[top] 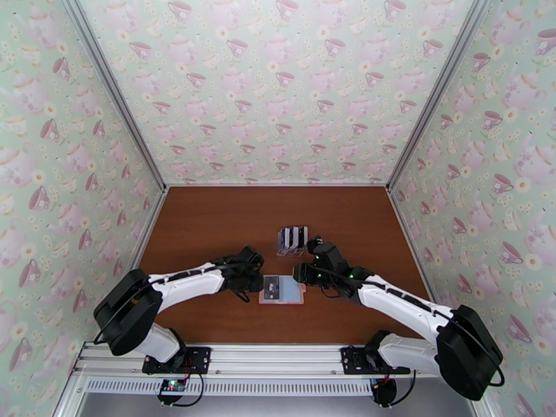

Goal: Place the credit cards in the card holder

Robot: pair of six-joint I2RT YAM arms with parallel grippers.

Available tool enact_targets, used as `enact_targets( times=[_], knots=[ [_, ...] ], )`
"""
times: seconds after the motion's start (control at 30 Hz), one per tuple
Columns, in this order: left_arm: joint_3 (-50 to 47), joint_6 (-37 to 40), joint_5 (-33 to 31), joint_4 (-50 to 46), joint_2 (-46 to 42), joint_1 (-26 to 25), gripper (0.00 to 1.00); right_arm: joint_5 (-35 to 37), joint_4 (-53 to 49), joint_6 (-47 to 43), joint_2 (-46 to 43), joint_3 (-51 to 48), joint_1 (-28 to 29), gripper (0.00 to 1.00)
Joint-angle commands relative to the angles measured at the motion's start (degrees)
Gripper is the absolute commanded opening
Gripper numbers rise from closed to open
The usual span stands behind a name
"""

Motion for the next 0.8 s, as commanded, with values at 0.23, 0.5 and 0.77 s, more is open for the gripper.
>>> enact_targets(
  times=[0.23,0.5,0.77],
  knots=[
    [-2.0,-0.1,1.0,1.6,-0.5,0.9,0.34,3.2,-4.3,-1.3,-1.4,-0.7,-0.9,0.43],
    [-3.1,-0.4,1.4,2.3,-0.9,1.1,0.34,3.7,-5.2,-1.9,-0.3,-0.3,-1.1,0.44],
    [-3.8,-0.5,1.8,2.6,-1.3,1.6,0.34,3.6,-4.9,-1.8,0.3,-0.5,-1.2,0.47]
  ],
)
